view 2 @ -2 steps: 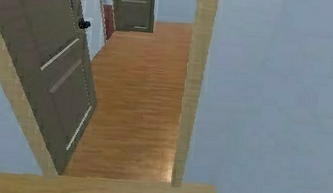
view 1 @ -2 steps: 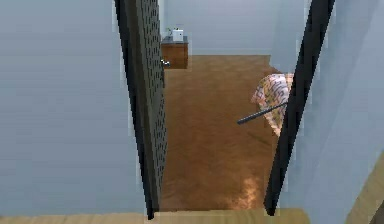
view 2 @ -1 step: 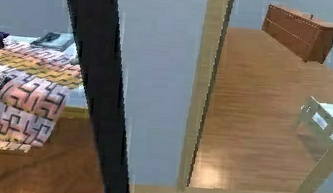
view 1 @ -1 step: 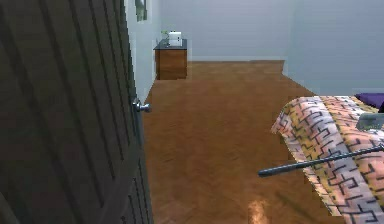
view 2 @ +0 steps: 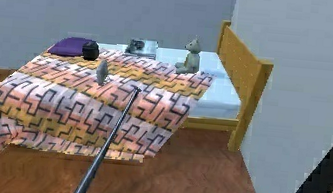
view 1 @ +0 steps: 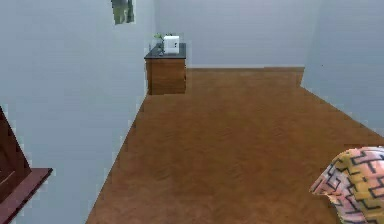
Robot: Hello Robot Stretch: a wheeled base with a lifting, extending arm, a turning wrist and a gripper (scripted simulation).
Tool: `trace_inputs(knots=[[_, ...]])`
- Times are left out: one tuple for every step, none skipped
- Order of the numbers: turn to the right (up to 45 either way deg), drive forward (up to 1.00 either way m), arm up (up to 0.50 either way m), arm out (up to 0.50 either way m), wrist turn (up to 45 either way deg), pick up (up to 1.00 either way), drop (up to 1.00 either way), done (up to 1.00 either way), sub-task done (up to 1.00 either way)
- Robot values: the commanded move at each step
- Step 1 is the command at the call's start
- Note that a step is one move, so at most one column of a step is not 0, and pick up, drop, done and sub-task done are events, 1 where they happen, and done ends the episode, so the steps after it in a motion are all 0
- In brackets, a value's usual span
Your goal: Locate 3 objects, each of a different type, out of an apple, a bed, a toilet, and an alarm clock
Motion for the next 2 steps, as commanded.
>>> trace_inputs(knots=[[3.0, 0.0, 0.0, 0.0, 0.0, 0.0, 0.0, 0.0, 0.0], [0.0, 0.7, 0.0, 0.0, 0.0, 0.0, 0.0, 0.0, 0.0]])
